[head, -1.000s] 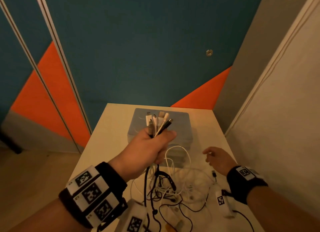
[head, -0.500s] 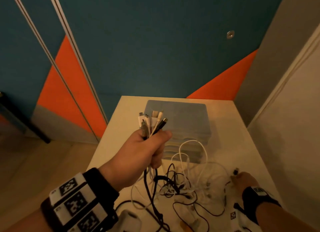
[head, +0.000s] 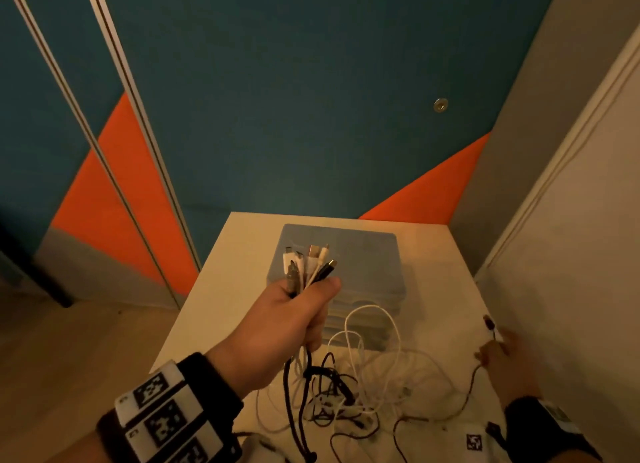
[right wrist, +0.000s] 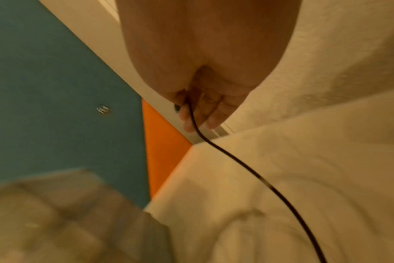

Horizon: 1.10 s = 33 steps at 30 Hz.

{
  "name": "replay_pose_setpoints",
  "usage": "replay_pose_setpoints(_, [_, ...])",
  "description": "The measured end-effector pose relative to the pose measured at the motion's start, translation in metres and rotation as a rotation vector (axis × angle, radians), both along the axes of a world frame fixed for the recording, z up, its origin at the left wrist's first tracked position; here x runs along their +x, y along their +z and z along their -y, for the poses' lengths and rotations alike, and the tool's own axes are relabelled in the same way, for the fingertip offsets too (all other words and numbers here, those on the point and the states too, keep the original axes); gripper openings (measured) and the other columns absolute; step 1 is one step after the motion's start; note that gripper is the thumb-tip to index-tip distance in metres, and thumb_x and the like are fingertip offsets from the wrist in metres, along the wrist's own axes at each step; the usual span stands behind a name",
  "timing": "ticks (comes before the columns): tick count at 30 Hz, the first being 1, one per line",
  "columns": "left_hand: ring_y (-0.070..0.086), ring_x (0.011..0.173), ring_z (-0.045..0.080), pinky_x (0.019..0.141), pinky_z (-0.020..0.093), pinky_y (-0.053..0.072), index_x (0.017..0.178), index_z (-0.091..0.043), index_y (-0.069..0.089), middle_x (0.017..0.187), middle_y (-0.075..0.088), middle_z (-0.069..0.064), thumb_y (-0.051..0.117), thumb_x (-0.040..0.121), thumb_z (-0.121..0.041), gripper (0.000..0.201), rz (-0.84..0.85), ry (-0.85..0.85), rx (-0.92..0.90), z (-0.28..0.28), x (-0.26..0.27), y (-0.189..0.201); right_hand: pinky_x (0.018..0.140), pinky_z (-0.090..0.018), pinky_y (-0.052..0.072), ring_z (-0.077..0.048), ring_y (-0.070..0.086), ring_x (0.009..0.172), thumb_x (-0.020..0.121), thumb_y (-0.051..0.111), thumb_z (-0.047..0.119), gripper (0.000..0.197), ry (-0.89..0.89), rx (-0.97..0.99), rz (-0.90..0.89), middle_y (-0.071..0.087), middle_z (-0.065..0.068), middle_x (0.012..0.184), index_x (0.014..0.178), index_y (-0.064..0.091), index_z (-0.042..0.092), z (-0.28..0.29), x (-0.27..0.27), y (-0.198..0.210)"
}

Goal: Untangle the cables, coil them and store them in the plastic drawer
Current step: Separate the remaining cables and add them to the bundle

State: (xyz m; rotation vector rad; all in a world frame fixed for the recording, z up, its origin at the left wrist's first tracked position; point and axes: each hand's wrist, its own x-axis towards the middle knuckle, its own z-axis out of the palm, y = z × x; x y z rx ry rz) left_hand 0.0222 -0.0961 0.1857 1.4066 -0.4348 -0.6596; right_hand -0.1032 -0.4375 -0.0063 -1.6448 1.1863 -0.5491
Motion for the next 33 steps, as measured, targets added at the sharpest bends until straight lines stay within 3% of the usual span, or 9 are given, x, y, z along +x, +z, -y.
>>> replay_pose_setpoints(6, [0.027, 0.049, 0.015, 0.054, 0.034, 0.031, 0.069, -0.015, 0.055, 0.056, 0.030, -0.002, 0.057, 0.097, -0.033, 0.034, -0.045, 0.122, -0.082, 0.030, 0.002, 0.002, 0.056, -0.034, 0.044, -0.017, 0.050, 0.055, 0.096, 0.049, 0.003, 0.018, 0.149, -0.128, 0.538, 0.057, -0.006, 0.073, 0.100, 0.057, 0.018, -0.056, 0.021, 0.134])
replay_pose_setpoints(10, [0.038, 0.049, 0.013, 0.059, 0.035, 0.040, 0.098, -0.011, 0.072, 0.052, 0.037, -0.004, 0.065, 0.086, -0.047, 0.039, 0.032, 0.175, -0.078, 0.053, -0.003, 0.009, 0.045, -0.034, 0.038, -0.015, 0.040, 0.044, 0.099, 0.045, 0.010, 0.020, 0.421, -0.206, 0.652, 0.046, -0.001, 0.056, 0.095, 0.056, 0.025, -0.116, 0.037, 0.185])
replay_pose_setpoints(12, [0.039, 0.047, 0.010, 0.059, 0.033, 0.040, 0.097, -0.018, 0.074, 0.049, 0.038, -0.009, 0.066, 0.086, -0.044, 0.030, 0.056, 0.181, -0.095, 0.059, -0.006, 0.013, 0.044, -0.034, 0.036, -0.015, 0.037, 0.044, 0.098, 0.047, 0.017, 0.016, 0.527, -0.199, 0.664, 0.045, 0.004, 0.054, 0.094, 0.057, 0.029, -0.141, 0.042, 0.195])
replay_pose_setpoints(17, [0.048, 0.053, 0.011, 0.058, 0.034, 0.043, 0.087, -0.033, 0.078, 0.056, 0.055, -0.006, 0.065, 0.081, -0.044, 0.018, 0.093, 0.166, -0.170, 0.061, -0.013, 0.019, 0.049, -0.025, 0.036, -0.006, 0.043, 0.050, 0.095, 0.049, 0.025, 0.004, 0.688, -0.165, 0.641, 0.052, 0.007, 0.059, 0.092, 0.052, 0.027, -0.173, 0.055, 0.198])
replay_pose_setpoints(20, [0.068, 0.076, 0.029, 0.062, 0.033, 0.056, 0.095, -0.017, 0.076, 0.089, 0.073, 0.020, 0.062, 0.079, -0.043, 0.033, 0.045, 0.142, -0.233, 0.061, -0.012, 0.019, 0.048, -0.014, 0.040, 0.000, 0.050, 0.050, 0.099, 0.044, 0.004, 0.013, 0.744, -0.071, 0.652, 0.060, 0.008, 0.062, 0.092, 0.047, 0.014, -0.187, 0.055, 0.195])
replay_pose_setpoints(23, [0.060, 0.064, 0.047, 0.053, 0.038, 0.052, 0.086, -0.012, 0.071, 0.084, 0.062, 0.039, 0.059, 0.080, -0.050, 0.040, 0.043, 0.158, -0.214, 0.058, -0.014, 0.023, 0.043, -0.019, 0.037, -0.006, 0.043, 0.047, 0.097, 0.044, -0.005, 0.019, 0.753, 0.002, 0.658, 0.065, 0.007, 0.079, 0.085, 0.038, 0.010, -0.195, 0.053, 0.193])
replay_pose_setpoints(25, [0.052, 0.048, 0.033, 0.047, 0.034, 0.045, 0.072, -0.019, 0.068, 0.061, 0.051, 0.028, 0.057, 0.079, -0.058, 0.040, 0.054, 0.203, -0.204, 0.056, -0.014, 0.024, 0.043, -0.026, 0.036, -0.012, 0.040, 0.048, 0.097, 0.049, 0.005, 0.016, 0.773, -0.007, 0.627, 0.064, 0.001, 0.078, 0.087, 0.039, 0.013, -0.195, 0.050, 0.188])
replay_pose_setpoints(29, [0.037, 0.058, 0.023, 0.058, 0.038, 0.032, 0.058, -0.024, 0.056, 0.066, 0.042, 0.012, 0.051, 0.080, -0.072, 0.053, 0.126, 0.280, -0.191, 0.051, -0.007, 0.027, 0.049, -0.029, 0.033, -0.010, 0.038, 0.050, 0.093, 0.049, 0.027, 0.006, 0.882, -0.098, 0.466, 0.045, 0.004, 0.057, 0.088, 0.050, 0.032, -0.189, 0.038, 0.167])
replay_pose_setpoints(33, [0.052, 0.061, 0.018, 0.062, 0.033, 0.043, 0.063, -0.017, 0.044, 0.062, 0.051, 0.006, 0.045, 0.080, -0.062, 0.049, 0.081, 0.301, -0.254, 0.049, 0.002, 0.035, 0.058, -0.021, 0.038, 0.000, 0.045, 0.056, 0.099, 0.044, 0.029, 0.017, 1.010, -0.150, 0.235, 0.053, 0.017, 0.062, 0.092, 0.057, 0.038, -0.182, 0.019, 0.140])
